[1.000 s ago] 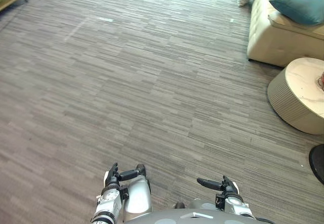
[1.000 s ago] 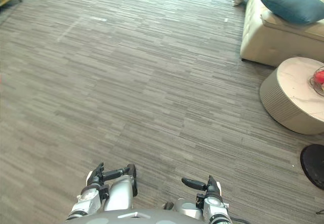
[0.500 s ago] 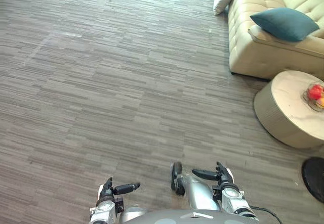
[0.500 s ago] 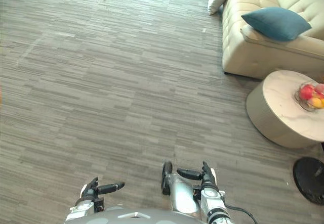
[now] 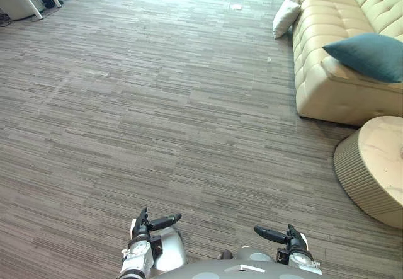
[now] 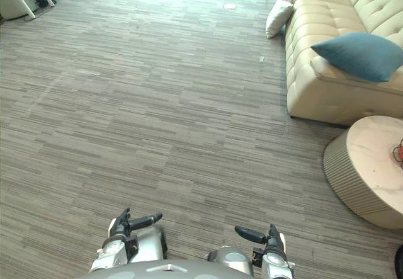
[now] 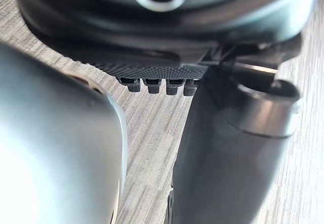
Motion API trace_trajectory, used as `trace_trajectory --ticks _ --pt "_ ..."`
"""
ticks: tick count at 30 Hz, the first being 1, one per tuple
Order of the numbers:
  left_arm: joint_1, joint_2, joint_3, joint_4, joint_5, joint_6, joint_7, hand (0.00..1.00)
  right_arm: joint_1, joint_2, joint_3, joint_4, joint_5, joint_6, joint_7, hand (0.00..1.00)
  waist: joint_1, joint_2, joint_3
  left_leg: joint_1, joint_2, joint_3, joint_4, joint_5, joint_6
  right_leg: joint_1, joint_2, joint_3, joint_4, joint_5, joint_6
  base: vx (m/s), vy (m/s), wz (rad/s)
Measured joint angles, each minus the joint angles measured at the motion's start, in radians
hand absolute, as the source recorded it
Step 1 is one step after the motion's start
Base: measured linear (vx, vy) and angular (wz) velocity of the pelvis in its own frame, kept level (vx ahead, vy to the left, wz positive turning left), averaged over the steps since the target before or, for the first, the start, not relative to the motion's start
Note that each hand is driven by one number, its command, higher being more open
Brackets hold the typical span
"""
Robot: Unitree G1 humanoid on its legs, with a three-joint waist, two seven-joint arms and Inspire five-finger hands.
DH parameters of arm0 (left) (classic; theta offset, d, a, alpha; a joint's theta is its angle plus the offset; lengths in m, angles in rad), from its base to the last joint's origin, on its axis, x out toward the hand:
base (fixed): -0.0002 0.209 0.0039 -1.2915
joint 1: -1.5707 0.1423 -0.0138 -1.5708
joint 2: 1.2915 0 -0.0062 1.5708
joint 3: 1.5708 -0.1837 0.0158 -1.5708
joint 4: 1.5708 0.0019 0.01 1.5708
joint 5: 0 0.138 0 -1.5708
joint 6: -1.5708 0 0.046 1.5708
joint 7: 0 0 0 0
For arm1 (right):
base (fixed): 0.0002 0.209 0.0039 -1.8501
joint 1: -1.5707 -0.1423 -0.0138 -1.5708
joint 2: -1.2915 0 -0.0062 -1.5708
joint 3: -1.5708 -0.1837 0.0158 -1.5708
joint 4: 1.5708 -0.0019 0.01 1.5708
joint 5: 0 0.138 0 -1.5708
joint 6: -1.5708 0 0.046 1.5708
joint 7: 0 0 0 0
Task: Pick up cushions and gather them together orderly.
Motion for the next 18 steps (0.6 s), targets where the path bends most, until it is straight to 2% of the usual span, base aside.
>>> trace_trajectory --ticks 1,2,3,4,5,6,7,8,9,10,11,12,13,15,16,17,18 --pt "0.001 0.002 -0.001 0.006 -0.005 0.0 0.001 1.0 0.001 0.003 0.005 0.005 0.0 0.0 -0.002 1.0 0.011 -0.002 -0.008 0.016 0.001 0.004 0.007 0.051 0.006 0.012 -0.008 0.028 0.003 -0.015 0.008 0.57 0.319 -1.13" --pt "0.009 0.026 -0.001 0.009 -0.006 -0.001 0.004 1.0 -0.001 0.024 0.016 0.017 0.0 -0.001 -0.004 1.0 0.022 -0.039 -0.034 0.014 -0.022 0.014 0.051 0.066 0.027 0.011 -0.036 0.087 0.004 -0.03 0.005 0.58 0.275 -1.0" --pt "0.008 0.041 -0.002 0.011 -0.004 -0.002 0.005 1.0 -0.002 0.052 0.018 0.015 0.0 -0.004 -0.003 1.0 0.016 -0.071 -0.054 -0.01 -0.03 0.029 0.11 0.014 0.047 0.001 -0.052 0.124 0.016 -0.022 0.011 0.56 0.26 -0.9" --pt "0.005 0.044 -0.001 0.012 -0.007 -0.001 0.003 1.0 -0.006 0.073 0.017 0.015 0.0 -0.007 -0.003 1.0 0.016 -0.083 -0.063 -0.017 -0.03 0.05 0.17 -0.045 0.059 -0.029 -0.071 0.144 0.085 -0.013 0.027 0.36 0.19 -0.5" --pt "0.005 0.043 -0.001 0.012 -0.01 -0.001 0.004 1.0 -0.008 0.075 0.018 0.019 -0.001 -0.006 -0.002 1.0 0.018 -0.085 -0.064 -0.009 -0.026 0.064 0.189 -0.064 0.066 -0.051 -0.074 0.147 0.146 -0.012 0.031 0.34 0.186 -0.45" --pt "0.004 0.043 -0.003 0.022 -0.01 0.0 0.005 1.0 -0.012 0.083 0.02 0.022 -0.001 -0.007 0.003 1.0 0.02 -0.085 -0.065 0.022 -0.027 0.081 0.201 -0.1 0.075 -0.094 -0.09 0.135 0.281 0.0 0.056 0.41 0.22 -0.39" --pt "0.004 0.042 -0.007 0.028 -0.012 0.001 0.006 1.0 -0.018 0.086 0.02 0.024 -0.002 -0.007 0.005 1.0 0.019 -0.084 -0.064 0.054 -0.034 0.098 0.2 -0.121 0.083 -0.137 -0.113 0.126 0.397 0.026 0.101 0.51 0.257 -0.36" --pt "0.006 0.041 -0.014 0.037 -0.011 0.003 0.007 1.0 -0.029 0.083 0.026 0.026 -0.002 -0.008 0.006 1.0 0.012 -0.083 -0.061 0.102 -0.048 0.109 0.193 -0.151 0.094 -0.189 -0.151 0.099 0.541 0.094 0.154 0.53 0.24 -0.21" --pt "0.009 0.049 -0.04 0.066 -0.012 0.009 0.011 1.0 -0.035 0.069 0.051 0.024 -0.002 -0.015 0.009 1.0 -0.001 -0.073 -0.058 0.207 -0.07 0.115 0.151 -0.189 0.105 -0.257 -0.222 0.023 0.758 0.149 0.104 0.55 0.194 -0.1" --pt "0.012 0.052 -0.053 0.072 -0.011 0.011 0.015 1.0 -0.041 0.058 0.073 0.025 -0.003 -0.018 0.013 1.0 -0.003 -0.066 -0.057 0.257 -0.071 0.116 0.12 -0.197 0.104 -0.288 -0.235 -0.019 0.8 0.109 0.069 0.37 0.104 -0.01" --pt "0.014 0.053 -0.054 0.072 -0.011 0.01 0.015 1.0 -0.043 0.054 0.084 0.024 -0.002 -0.02 0.014 1.0 -0.004 -0.063 -0.057 0.277 -0.071 0.116 0.104 -0.197 0.104 -0.301 -0.237 -0.034 0.806 0.092 0.062 0.47 0.047 0.1" --pt "0.016 0.052 -0.064 0.079 -0.011 0.01 0.016 1.0 -0.052 0.042 0.111 0.022 -0.005 -0.029 0.017 1.0 -0.012 -0.046 -0.056 0.34 -0.061 0.115 0.04 -0.189 0.094 -0.369 -0.225 -0.111 0.758 0.033 0.031 0.48 -0.016 0.15" --pt "0.011 0.049 -0.065 0.093 -0.013 0.011 0.015 1.0 -0.06 0.035 0.112 0.01 -0.008 -0.038 0.02 1.0 -0.018 -0.029 -0.048 0.386 -0.045 0.115 -0.004 -0.186 0.09 -0.434 -0.187 -0.142 0.644 0.012 0.024 0.67 -0.067 0.16" --pt "0.009 0.049 -0.068 0.101 -0.012 0.012 0.014 1.0 -0.073 0.026 0.112 0.008 -0.008 -0.037 0.023 1.0 -0.024 -0.018 -0.04 0.42 -0.028 0.116 -0.032 -0.186 0.09 -0.477 -0.144 -0.139 0.515 0.019 0.026 0.5 -0.13 0.13" --pt "0.009 0.051 -0.075 0.108 -0.011 0.012 0.014 1.0 -0.076 0.023 0.111 -0.005 -0.007 -0.035 0.024 1.0 -0.028 -0.012 -0.034 0.462 -0.014 0.115 -0.063 -0.187 0.089 -0.504 -0.098 -0.125 0.298 0.076 0.05 0.43 -0.17 0.38" --pt "0.016 0.056 -0.077 0.109 -0.009 0.012 0.012 1.0 -0.075 0.025 0.108 -0.007 -0.003 -0.034 0.026 1.0 -0.037 -0.03 -0.025 0.51 -0.026 0.112 -0.094 -0.193 0.076 -0.487 -0.079 -0.104 0.125 0.263 0.051 0.45 -0.197 0.45" --pt "0.003 0.039 -0.078 0.124 -0.009 0.012 0.011 1.0 -0.088 0.011 0.095 0.0 -0.006 -0.031 0.025 1.0 -0.04 0.001 -0.012 0.564 0.006 0.107 -0.123 -0.197 0.065 -0.449 -0.047 -0.114 0.132 0.315 -0.007 0.66 -0.271 0.26"
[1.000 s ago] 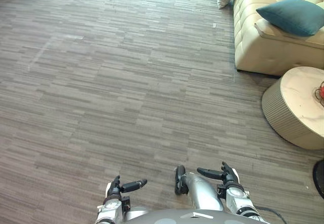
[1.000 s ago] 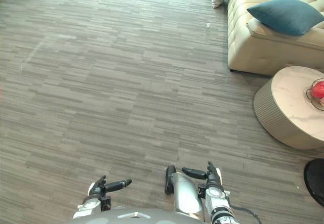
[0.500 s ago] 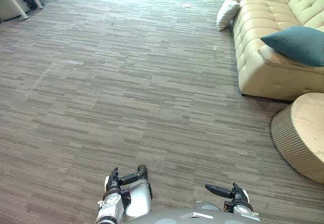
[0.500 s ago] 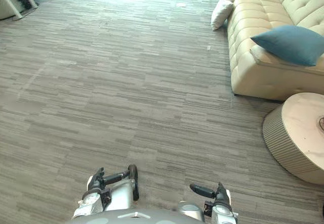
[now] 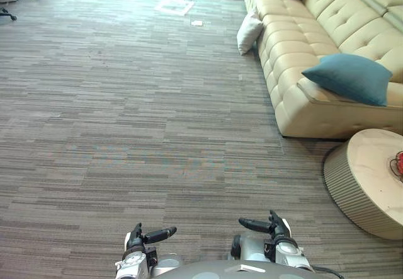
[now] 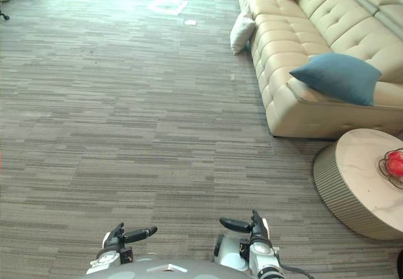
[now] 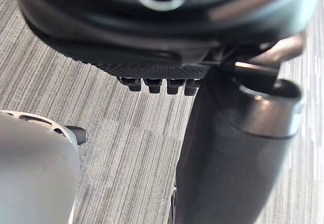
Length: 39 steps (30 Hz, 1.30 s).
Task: Pick up cushions and gather them together orderly.
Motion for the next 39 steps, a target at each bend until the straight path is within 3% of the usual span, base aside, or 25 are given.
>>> trace_trajectory --ticks 2,4,7,8,10,12,13,15,17,18,19,20,22,23,25,26,29,30,32,34,35,36,37,38,39 --pt "0.0 -0.031 0.007 -0.007 0.011 -0.002 -0.015 1.0 -0.003 0.001 -0.033 -0.008 -0.006 0.002 0.001 1.0 -0.002 0.005 0.0 0.018 0.0 -0.001 0.011 0.043 -0.024 -0.039 -0.01 0.016 0.149 -0.136 -0.017 0.62 -0.254 -0.01" --pt "-0.001 -0.029 0.008 -0.008 0.029 -0.002 -0.019 1.0 -0.001 0.008 -0.066 -0.007 -0.003 0.005 0.0 1.0 -0.005 0.003 -0.001 0.02 0.006 -0.019 0.052 0.044 -0.027 -0.038 -0.015 0.012 0.202 -0.192 -0.024 0.39 -0.183 0.06" --pt "0.0 -0.034 0.043 -0.028 0.042 -0.002 -0.02 1.0 0.018 0.009 -0.086 -0.018 -0.004 0.021 -0.001 1.0 -0.014 0.014 -0.003 -0.181 0.086 -0.141 0.547 0.096 -0.156 0.057 0.011 -0.025 0.188 -0.273 -0.031 0.46 -0.23 0.25" --pt "0.012 -0.05 0.085 -0.062 0.037 -0.002 -0.02 1.0 0.033 0.005 -0.085 -0.029 -0.003 0.029 -0.002 1.0 -0.005 0.027 -0.004 -0.313 0.144 -0.154 0.846 0.108 -0.177 0.13 0.052 -0.036 0.145 -0.288 -0.045 0.47 -0.131 0.05" --pt "0.015 -0.043 0.106 -0.089 0.035 -0.003 -0.013 1.0 0.043 0.012 -0.084 -0.024 0.006 0.029 -0.005 1.0 0.004 0.021 0.004 -0.401 0.193 -0.094 1.003 0.071 -0.124 0.249 0.082 -0.037 0.068 -0.303 -0.065 0.41 -0.043 -0.04" --pt "0.014 -0.033 0.105 -0.1 0.031 -0.007 -0.011 1.0 0.047 0.021 -0.085 -0.013 0.006 0.028 -0.008 1.0 0.005 0.0 0.003 -0.46 0.19 -0.024 0.953 0.017 -0.079 0.33 0.082 -0.026 -0.007 -0.292 -0.052 0.37 0.016 -0.21" --pt "0.007 -0.03 0.104 -0.104 0.024 -0.016 -0.011 1.0 0.042 0.027 -0.085 0.008 0.007 0.028 -0.01 1.0 0.026 -0.005 0.003 -0.52 0.154 0.03 0.758 -0.026 -0.049 0.392 0.071 0.008 -0.075 -0.285 -0.042 0.38 0.066 -0.47" --pt "0.001 -0.031 0.103 -0.11 0.014 -0.022 -0.011 1.0 0.035 0.035 -0.087 0.018 0.013 0.032 -0.011 1.0 0.029 -0.013 0.009 -0.561 0.083 0.018 0.538 -0.017 -0.049 0.426 0.042 0.031 -0.108 -0.289 -0.032 0.36 0.137 -0.47" --pt "-0.002 -0.033 0.092 -0.113 0.013 -0.024 -0.009 1.0 0.036 0.037 -0.086 0.019 0.016 0.031 -0.013 1.0 0.032 -0.016 0.013 -0.574 0.004 -0.03 0.266 0.072 -0.063 0.458 0.01 0.059 -0.138 -0.31 -0.003 0.44 0.246 -0.6" --pt "-0.002 -0.031 0.069 -0.11 0.003 -0.025 -0.006 1.0 0.038 0.026 -0.066 0.028 0.016 0.03 -0.018 1.0 0.054 0.003 0.01 -0.55 -0.023 -0.072 0.154 0.269 -0.062 0.49 0.009 0.118 -0.166 -0.328 0.03 0.49 0.27 -0.86" --pt "-0.004 -0.025 0.064 -0.108 0.002 -0.025 -0.005 1.0 0.036 0.03 -0.05 0.038 0.014 0.03 -0.02 1.0 0.064 -0.007 0.009 -0.539 -0.038 -0.066 0.157 0.286 -0.022 0.501 -0.004 0.14 -0.174 -0.329 0.029 0.51 0.252 -0.76" --pt "-0.016 0.0 0.054 -0.1 0.006 -0.025 0.001 1.0 0.035 0.044 -0.024 0.043 0.012 0.028 -0.016 1.0 0.058 -0.039 0.005 -0.558 -0.052 -0.054 0.209 0.232 -0.006 0.505 -0.024 0.169 -0.177 -0.314 0.03 0.5 0.215 -0.23" --pt "-0.022 0.01 0.063 -0.094 0.003 -0.021 0.002 1.0 0.038 0.045 -0.007 0.038 0.004 0.026 -0.017 1.0 0.056 -0.049 -0.002 -0.575 -0.045 -0.042 0.37 0.091 0.024 0.459 -0.04 0.208 -0.009 -0.3 0.048 0.59 0.288 -0.16" --pt "-0.019 0.011 0.062 -0.094 0.003 -0.021 0.003 1.0 0.038 0.045 -0.006 0.038 0.003 0.025 -0.017 1.0 0.056 -0.05 -0.003 -0.564 -0.04 -0.036 0.38 0.07 0.026 0.438 -0.046 0.213 0.057 -0.3 0.051 0.52 0.252 -0.4" --pt "-0.008 0.025 0.054 -0.09 0.002 -0.02 0.004 1.0 0.036 0.042 0.023 0.035 0.004 0.023 -0.018 1.0 0.06 -0.068 -0.013 -0.497 -0.051 0.009 0.38 0.008 0.032 0.309 -0.1 0.215 0.364 -0.226 0.165 0.37 0.147 -0.42" --pt "-0.007 0.039 0.031 -0.07 0.004 -0.016 0.006 1.0 0.034 0.041 0.033 0.028 0.004 0.021 -0.018 1.0 0.054 -0.07 -0.012 -0.432 -0.069 0.025 0.36 -0.027 0.044 0.237 -0.158 0.178 0.55 -0.132 0.189 0.4 0.132 -0.29" --pt "0.002 0.048 -0.019 -0.056 0.007 -0.004 0.012 1.0 0.022 0.027 0.065 0.009 -0.004 0.015 -0.01 1.0 0.035 -0.058 -0.011 -0.257 -0.078 0.037 0.259 -0.062 0.039 0.131 -0.221 0.01 0.749 -0.235 0.058 0.58 0.093 -0.14" --pt "0.007 0.046 -0.034 -0.055 0.007 -0.003 0.011 1.0 0.013 0.016 0.088 -0.001 -0.007 0.009 -0.008 1.0 0.025 -0.045 -0.006 -0.194 -0.066 0.043 0.2 -0.055 0.028 0.077 -0.212 -0.061 0.713 -0.282 0.023 0.52 -0.005 -0.04" --pt "0.007 0.041 -0.059 -0.055 0.006 -0.002 0.01 1.0 0.0 0.0 0.103 -0.015 -0.015 -0.001 -0.008 1.0 0.022 -0.024 0.004 -0.132 -0.041 0.061 0.145 -0.052 0.022 -0.013 -0.171 -0.119 0.598 -0.311 0.002 0.48 -0.066 -0.06" --pt "0.003 0.036 -0.084 -0.047 0.016 -0.001 0.006 1.0 -0.008 -0.003 0.102 -0.056 -0.015 -0.007 -0.003 1.0 0.003 -0.009 0.015 -0.052 -0.004 0.068 0.087 -0.052 0.021 -0.116 -0.061 -0.093 0.149 -0.211 0.048 0.74 -0.209 0.11" --pt "0.003 0.036 -0.084 -0.047 0.017 -0.001 0.006 1.0 -0.008 -0.003 0.102 -0.056 -0.015 -0.007 -0.003 1.0 0.002 -0.009 0.015 -0.051 -0.004 0.068 0.086 -0.052 0.021 -0.117 -0.06 -0.092 0.139 -0.209 0.048 0.62 -0.235 0.43" --pt "0.0 0.033 -0.088 -0.024 0.03 -0.001 0.002 1.0 -0.008 -0.006 0.095 -0.054 -0.01 -0.007 0.0 1.0 -0.015 -0.014 0.019 0.007 -0.002 0.057 0.053 -0.055 -0.004 -0.084 -0.022 -0.049 0.048 0.021 -0.053 0.63 -0.245 0.24" --pt "-0.023 0.004 -0.096 -0.011 0.039 -0.003 -0.006 1.0 -0.027 -0.023 0.085 -0.046 -0.019 -0.006 -0.002 1.0 -0.005 0.019 0.019 0.015 0.016 0.049 0.057 -0.023 -0.007 -0.105 -0.009 -0.038 0.14 -0.062 -0.048 0.51 -0.201 0.23" --pt "-0.024 -0.002 -0.098 -0.013 0.04 -0.005 -0.008 1.0 -0.027 -0.026 0.079 -0.046 -0.023 -0.006 -0.001 1.0 -0.005 0.02 0.019 0.016 0.015 0.043 0.067 -0.013 -0.01 -0.113 -0.014 -0.034 0.172 -0.089 -0.05 0.61 -0.253 -0.08" --pt "-0.021 -0.017 -0.103 -0.016 0.04 -0.008 -0.01 1.0 -0.027 -0.027 0.051 -0.043 -0.028 -0.001 0.001 1.0 -0.007 0.021 0.018 0.014 0.021 0.012 0.127 0.009 -0.048 -0.118 -0.025 -0.032 0.245 -0.164 -0.065 0.58 -0.263 0.01"
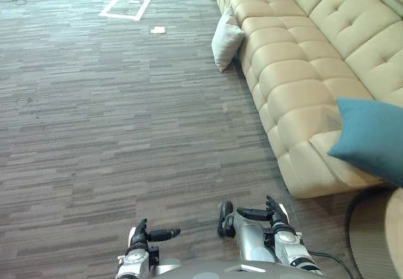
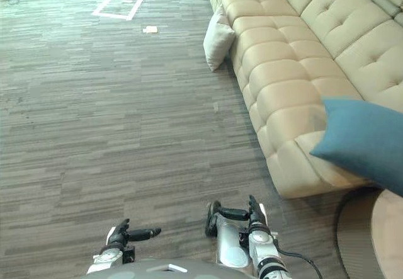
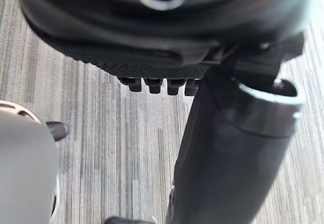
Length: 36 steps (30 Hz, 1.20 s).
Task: Pick up cushions and gather them together orderly.
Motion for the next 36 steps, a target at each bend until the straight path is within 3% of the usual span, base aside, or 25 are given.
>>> trace_trajectory --ticks 2,3,5,6,7,11,13,14,15,16,17,18,19,20,21,22,23,24,26,29,30,32,33,34,36 --pt "-0.005 -0.005 0.007 -0.002 0.018 0.0 -0.005 1.0 0.004 0.004 -0.024 -0.002 -0.001 0.01 -0.003 1.0 -0.011 0.01 -0.004 -0.088 0.047 -0.082 0.252 0.051 -0.061 0.056 0.006 -0.029 0.022 -0.077 -0.004 0.53 -0.252 0.28" --pt "-0.009 -0.007 0.021 -0.014 0.033 0.0 -0.009 1.0 0.012 0.007 -0.021 0.0 -0.008 0.023 -0.003 1.0 -0.019 0.014 0.0 -0.213 0.097 -0.128 0.531 0.095 -0.105 0.136 0.022 -0.057 -0.02 -0.097 -0.005 0.36 -0.179 0.43" --pt "0.002 -0.003 0.042 -0.049 0.039 -0.003 -0.011 1.0 0.038 0.014 -0.022 0.0 -0.007 0.031 -0.006 1.0 -0.003 0.016 0.0 -0.333 0.171 -0.066 0.782 0.057 -0.084 0.263 0.061 -0.074 -0.117 -0.101 -0.007 0.45 -0.166 0.2" --pt "0.003 -0.003 0.054 -0.058 0.039 -0.003 -0.008 1.0 0.045 0.018 -0.022 -0.001 -0.006 0.031 -0.007 1.0 0.003 0.009 0.0 -0.363 0.178 -0.042 0.8 0.041 -0.065 0.298 0.065 -0.077 -0.148 -0.103 -0.007 0.47 -0.112 0.14" --pt "0.0 0.002 0.061 -0.066 0.038 -0.013 -0.001 1.0 0.047 0.025 -0.035 0.01 -0.005 0.03 -0.01 1.0 0.008 -0.002 0.0 -0.433 0.175 0.027 0.76 0.003 -0.018 0.376 0.066 -0.084 -0.221 -0.097 0.002 0.28 -0.042 0.15" --pt "-0.006 0.003 0.059 -0.072 0.038 -0.017 -0.002 1.0 0.045 0.029 -0.051 0.04 -0.005 0.037 -0.016 1.0 0.027 -0.004 0.002 -0.535 0.112 0.11 0.431 -0.019 0.004 0.481 0.061 -0.081 -0.336 -0.085 0.02 0.32 0.044 0.01" --pt "-0.01 0.006 0.061 -0.081 0.035 -0.015 -0.003 1.0 0.042 0.032 -0.053 0.055 -0.006 0.038 -0.022 1.0 0.032 -0.012 0.007 -0.561 0.033 0.079 0.164 0.045 -0.002 0.525 0.05 -0.074 -0.38 -0.089 0.044 0.35 0.172 -0.1" --pt "-0.008 0.006 0.059 -0.08 0.032 -0.015 -0.002 1.0 0.044 0.032 -0.057 0.072 -0.007 0.038 -0.023 1.0 0.041 -0.003 0.006 -0.559 -0.014 0.043 -0.011 0.17 -0.007 0.561 0.057 -0.057 -0.411 -0.095 0.073 0.48 0.245 -0.41" --pt "-0.006 0.008 0.059 -0.078 0.03 -0.016 0.001 1.0 0.044 0.025 -0.048 0.083 -0.008 0.038 -0.023 1.0 0.057 0.001 0.003 -0.541 -0.019 0.026 -0.018 0.275 0.02 0.586 0.063 -0.026 -0.422 -0.106 0.093 0.42 0.197 -0.54" --pt "-0.006 0.009 0.059 -0.078 0.03 -0.016 0.003 1.0 0.043 0.028 -0.037 0.085 -0.008 0.038 -0.024 1.0 0.064 -0.001 -0.002 -0.536 -0.023 0.027 -0.007 0.314 0.061 0.597 0.06 -0.01 -0.427 -0.112 0.105 0.44 0.147 -0.46" --pt "-0.013 0.031 0.059 -0.078 0.033 -0.016 0.003 1.0 0.039 0.046 -0.027 0.087 -0.008 0.037 -0.025 1.0 0.059 -0.038 -0.003 -0.551 -0.039 0.028 0.045 0.264 0.082 0.6 0.031 0.007 -0.425 -0.116 0.116 0.51 0.168 -0.13" --pt "-0.02 0.045 0.061 -0.074 0.032 -0.016 0.001 1.0 0.043 0.052 -0.02 0.087 -0.01 0.036 -0.025 1.0 0.054 -0.052 -0.005 -0.576 -0.043 0.027 0.105 0.22 0.095 0.597 0.015 0.022 -0.41 -0.115 0.118 0.5 0.193 0.01" --pt "-0.027 0.045 0.065 -0.07 0.03 -0.015 0.0 1.0 0.044 0.056 -0.022 0.088 -0.009 0.036 -0.027 1.0 0.058 -0.054 -0.006 -0.585 -0.041 0.029 0.151 0.183 0.099 0.588 0.007 0.038 -0.379 -0.117 0.12 0.48 0.235 -0.1" --pt "-0.03 0.038 0.087 -0.058 0.031 -0.015 0.0 1.0 0.041 0.053 -0.019 0.091 -0.012 0.036 -0.027 1.0 0.061 -0.052 -0.008 -0.572 -0.039 0.045 0.212 0.1 0.103 0.536 -0.018 0.076 -0.209 -0.127 0.137 0.31 0.168 -0.24" --pt "-0.03 0.037 0.089 -0.05 0.03 -0.014 0.003 1.0 0.039 0.053 -0.019 0.094 -0.013 0.032 -0.027 1.0 0.059 -0.058 -0.012 -0.548 -0.042 0.055 0.215 0.068 0.108 0.489 -0.046 0.093 -0.081 -0.125 0.147 0.39 0.187 -0.28" --pt "-0.029 0.045 0.086 -0.038 0.03 -0.01 0.004 1.0 0.033 0.055 -0.019 0.097 -0.015 0.031 -0.027 1.0 0.056 -0.068 -0.018 -0.506 -0.064 0.066 0.21 0.037 0.111 0.415 -0.099 0.1 0.118 -0.078 0.212 0.32 0.138 -0.13" --pt "-0.025 0.046 0.082 -0.033 0.03 -0.005 0.004 1.0 0.031 0.055 -0.018 0.097 -0.015 0.03 -0.027 1.0 0.053 -0.068 -0.018 -0.477 -0.078 0.068 0.207 0.02 0.115 0.379 -0.131 0.1 0.226 -0.027 0.235 0.43 0.148 0.02" --pt "-0.017 0.049 0.076 -0.027 0.03 0.003 0.006 1.0 0.027 0.055 -0.013 0.098 -0.015 0.029 -0.026 1.0 0.048 -0.075 -0.022 -0.416 -0.098 0.066 0.184 -0.007 0.122 0.328 -0.178 0.077 0.373 -0.041 0.209 0.46 0.101 0.11" --pt "-0.004 0.053 0.069 -0.025 0.03 0.006 0.015 1.0 0.023 0.047 0.005 0.094 -0.022 0.021 -0.023 1.0 0.039 -0.063 -0.022 -0.303 -0.105 0.054 0.102 -0.019 0.116 0.254 -0.191 0.002 0.434 -0.104 0.12 0.51 0.051 0.17" --pt "0.001 0.057 0.039 0.001 0.031 0.007 0.012 1.0 0.008 0.026 0.01 0.062 -0.024 0.016 -0.022 1.0 0.027 -0.024 -0.016 -0.19 -0.079 0.051 -0.006 -0.012 0.099 0.123 -0.137 -0.086 0.246 -0.154 0.077 0.53 -0.058 0.13" --pt "0.002 0.056 0.035 0.011 0.033 0.009 0.01 1.0 -0.002 0.021 0.01 0.05 -0.024 0.015 -0.021 1.0 0.016 -0.013 -0.011 -0.145 -0.063 0.051 -0.044 -0.009 0.094 0.071 -0.087 -0.075 0.077 -0.131 0.1 0.5 -0.141 0.26" --pt "0.011 0.066 0.021 0.018 0.036 0.009 0.005 1.0 -0.001 0.024 0.01 0.036 -0.026 0.017 -0.02 1.0 0.003 -0.028 -0.012 -0.098 -0.066 0.046 -0.083 -0.017 0.062 0.061 -0.036 -0.026 -0.23 0.009 0.148 0.53 -0.201 0.55" --pt "0.012 0.074 0.016 0.022 0.039 0.009 0.003 1.0 0.002 0.022 0.004 0.039 -0.026 0.019 -0.019 1.0 -0.007 -0.036 -0.013 -0.067 -0.066 0.033 -0.095 -0.031 0.038 0.078 -0.026 0.007 -0.239 0.172 0.126 0.56 -0.249 0.56" --pt "0.001 0.039 0.019 0.031 0.038 0.005 -0.002 1.0 -0.005 -0.008 -0.002 0.044 -0.054 0.023 -0.021 1.0 0.009 0.002 -0.015 -0.036 -0.022 0.018 -0.092 -0.04 0.016 0.061 -0.002 0.009 -0.122 0.087 0.036 0.58 -0.253 0.36" --pt "-0.003 0.023 0.019 0.027 0.039 0.003 -0.003 1.0 -0.005 -0.009 -0.031 0.044 -0.057 0.025 -0.02 1.0 0.005 0.008 -0.016 -0.04 -0.004 0.002 -0.037 -0.026 -0.008 0.058 -0.008 -0.007 -0.045 0.004 0.02 0.56 -0.263 0.2"
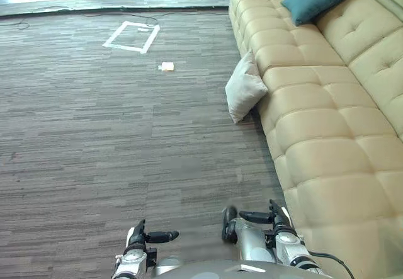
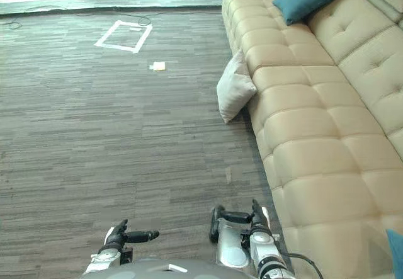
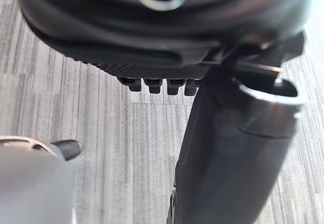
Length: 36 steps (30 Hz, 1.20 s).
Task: Pick up cushions and gather them together orderly.
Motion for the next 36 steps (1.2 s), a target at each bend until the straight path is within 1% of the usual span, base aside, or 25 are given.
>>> trace_trajectory --ticks 3,4,6,7,9,12,14,15,16,17,18,21,22,23,24,25,26,29,30,31,32,33,34,35,36 --pt "-0.004 -0.021 0.008 -0.004 0.004 0.005 -0.007 1.0 0.006 0.003 -0.035 0.013 0.003 0.006 -0.002 1.0 -0.017 0.002 -0.001 -0.129 0.066 -0.074 0.32 0.054 -0.066 0.078 0.016 -0.041 -0.014 -0.071 -0.004 0.45 -0.239 0.33" --pt "0.002 -0.029 0.047 -0.032 0.013 0.004 -0.011 1.0 0.016 -0.002 -0.031 0.014 0.003 0.018 -0.003 1.0 -0.011 0.011 0.002 -0.247 0.137 -0.096 0.622 0.1 -0.091 0.161 0.054 -0.05 -0.068 -0.084 -0.014 0.5 -0.222 0.03" --pt "0.002 -0.03 0.082 -0.051 0.013 0.002 -0.006 1.0 0.026 0.004 -0.029 0.013 0.004 0.02 -0.003 1.0 -0.003 0.01 0.005 -0.331 0.185 -0.068 0.813 0.068 -0.077 0.248 0.086 -0.047 -0.127 -0.092 -0.023 0.47 -0.142 -0.15" --pt "0.002 -0.015 0.079 -0.061 0.015 0.0 -0.001 1.0 0.031 0.011 -0.029 0.017 0.005 0.02 -0.004 1.0 0.001 -0.006 0.009 -0.39 0.19 -0.019 0.832 0.031 -0.037 0.33 0.093 -0.041 -0.19 -0.093 -0.021 0.36 -0.057 -0.19" --pt "-0.002 -0.007 0.079 -0.072 0.013 -0.008 0.001 1.0 0.029 0.011 -0.029 0.041 0.007 0.021 -0.007 1.0 0.011 -0.021 0.014 -0.465 0.161 0.054 0.685 -0.004 -0.003 0.406 0.091 -0.016 -0.265 -0.086 -0.009 0.35 -0.001 -0.3" --pt "-0.017 -0.008 0.079 -0.081 -0.006 -0.012 0.0 1.0 0.027 0.017 -0.03 0.052 0.012 0.022 -0.008 1.0 0.027 -0.029 0.02 -0.531 0.074 0.046 0.37 0.01 -0.004 0.459 0.067 0.02 -0.321 -0.084 0.004 0.34 0.116 -0.39" --pt "-0.02 -0.01 0.073 -0.083 -0.009 -0.016 0.0 1.0 0.029 0.018 -0.029 0.058 0.013 0.021 -0.012 1.0 0.031 -0.03 0.024 -0.544 -0.007 0.015 0.044 0.154 -0.008 0.53 0.044 0.044 -0.38 -0.098 0.059 0.47 0.261 -0.42" --pt "-0.02 -0.007 0.067 -0.082 -0.011 -0.017 0.002 1.0 0.032 0.012 -0.027 0.069 0.012 0.021 -0.014 1.0 0.038 -0.026 0.024 -0.53 -0.013 0.004 0.011 0.286 0.019 0.562 0.046 0.069 -0.394 -0.118 0.092 0.45 0.288 -0.46" --pt "-0.02 0.0 0.066 -0.081 -0.011 -0.017 0.003 1.0 0.03 0.019 -0.026 0.074 0.013 0.021 -0.014 1.0 0.046 -0.027 0.019 -0.523 -0.017 0.002 0.017 0.329 0.048 0.574 0.04 0.078 -0.396 -0.126 0.103 0.46 0.263 -0.38" --pt "-0.03 0.017 0.065 -0.08 -0.01 -0.016 0.002 1.0 0.03 0.043 -0.022 0.076 0.013 0.02 -0.014 1.0 0.047 -0.065 0.017 -0.535 -0.037 0.009 0.065 0.317 0.08 0.583 0.013 0.084 -0.395 -0.127 0.105 0.45 0.223 -0.13" --pt "-0.036 0.028 0.066 -0.075 -0.008 -0.016 0.002 1.0 0.031 0.055 -0.017 0.074 0.013 0.019 -0.013 1.0 0.047 -0.081 0.011 -0.549 -0.045 0.011 0.098 0.284 0.085 0.577 -0.001 0.085 -0.377 -0.123 0.107 0.53 0.251 -0.01" --pt "-0.043 0.034 0.078 -0.066 -0.01 -0.014 0.001 1.0 0.03 0.07 -0.022 0.074 0.013 0.018 -0.011 1.0 0.047 -0.089 0.005 -0.556 -0.053 0.013 0.227 0.148 0.106 0.498 -0.052 0.111 -0.123 -0.118 0.122 0.45 0.256 0.04" --pt "-0.04 0.037 0.075 -0.062 -0.01 -0.007 0.002 1.0 0.03 0.07 -0.019 0.074 0.013 0.015 -0.011 1.0 0.047 -0.097 0.0 -0.515 -0.073 0.026 0.241 0.102 0.111 0.429 -0.104 0.116 0.078 -0.081 0.173 0.36 0.179 -0.04" --pt "-0.034 0.041 0.072 -0.054 -0.01 -0.001 0.003 1.0 0.03 0.072 -0.012 0.074 0.013 0.014 -0.01 1.0 0.046 -0.101 -0.002 -0.467 -0.094 0.035 0.232 0.071 0.117 0.371 -0.154 0.118 0.241 -0.007 0.198 0.57 0.228 -0.11" --pt "-0.027 0.044 0.068 -0.041 -0.01 0.006 0.004 1.0 0.026 0.073 -0.005 0.072 0.013 0.009 -0.004 1.0 0.045 -0.103 -0.003 -0.396 -0.11 0.043 0.215 0.041 0.126 0.31 -0.207 0.088 0.422 0.0 0.173 0.59 0.167 -0.15" --pt "-0.01 0.049 0.062 -0.036 -0.009 0.008 0.01 1.0 0.025 0.072 0.003 0.066 0.013 0.002 0.001 1.0 0.04 -0.096 -0.006 -0.321 -0.114 0.047 0.175 0.027 0.126 0.263 -0.234 0.037 0.519 -0.036 0.115 0.49 0.122 -0.14" --pt "-0.001 0.051 0.06 -0.036 -0.009 0.008 0.013 1.0 0.025 0.069 0.014 0.059 0.011 0.0 0.0 1.0 0.037 -0.09 -0.008 -0.29 -0.114 0.049 0.151 0.025 0.124 0.241 -0.236 0.013 0.534 -0.047 0.1 0.47 0.05 -0.04" --pt "0.015 0.051 0.056 -0.023 -0.009 0.011 0.015 1.0 0.01 0.05 0.032 0.034 0.003 -0.003 0.001 1.0 0.025 -0.063 -0.001 -0.153 -0.087 0.066 0.028 0.038 0.103 0.102 -0.207 -0.141 0.361 -0.129 0.063 0.47 -0.029 0.0" --pt "0.015 0.051 0.05 -0.017 -0.009 0.023 0.015 1.0 -0.002 0.046 0.03 0.03 0.004 -0.002 0.002 1.0 0.023 -0.051 0.006 -0.114 -0.065 0.078 -0.004 0.039 0.101 0.051 -0.158 -0.177 0.186 -0.124 0.064 0.48 -0.107 -0.06" --pt "0.015 0.051 0.048 -0.016 -0.009 0.025 0.015 1.0 -0.005 0.046 0.03 0.028 0.004 -0.002 0.002 1.0 0.021 -0.05 0.007 -0.104 -0.06 0.079 -0.011 0.039 0.1 0.04 -0.143 -0.18 0.131 -0.115 0.069 0.5 -0.153 0.01" --pt "0.014 0.055 0.034 -0.012 -0.008 0.026 0.014 1.0 -0.009 0.046 0.03 0.022 0.004 -0.001 0.002 1.0 0.016 -0.049 0.009 -0.076 -0.047 0.082 -0.029 0.034 0.086 0.024 -0.099 -0.174 -0.03 -0.068 0.083 0.52 -0.218 0.18" --pt "0.015 0.065 0.023 -0.01 -0.004 0.025 0.008 1.0 -0.006 0.047 0.032 0.016 0.003 -0.001 0.004 1.0 0.011 -0.063 0.01 -0.039 -0.053 0.084 -0.044 0.017 0.046 0.027 -0.061 -0.143 -0.207 0.057 0.083 0.53 -0.234 0.32" --pt "0.015 0.07 0.021 -0.003 0.0 0.025 0.009 1.0 -0.004 0.04 0.027 0.014 0.007 -0.001 0.007 1.0 -0.001 -0.066 0.011 -0.007 -0.044 0.077 -0.051 -0.002 0.013 0.039 -0.044 -0.11 -0.202 0.184 -0.015 0.64 -0.293 0.19" --pt "0.004 0.041 0.019 0.01 0.001 0.023 0.007 1.0 -0.012 0.015 0.03 0.013 -0.009 -0.003 0.008 1.0 0.005 -0.024 0.008 0.01 -0.008 0.078 -0.049 -0.005 0.008 0.022 -0.021 -0.101 -0.117 0.102 -0.008 0.54 -0.238 0.06" --pt "-0.002 0.028 0.018 0.005 0.001 0.019 0.004 1.0 -0.012 0.002 0.012 0.012 -0.008 -0.003 0.01 1.0 0.003 -0.022 0.007 0.006 0.001 0.073 -0.01 -0.002 0.005 -0.003 -0.032 -0.092 -0.026 0.019 -0.01 0.66 -0.308 -0.09"
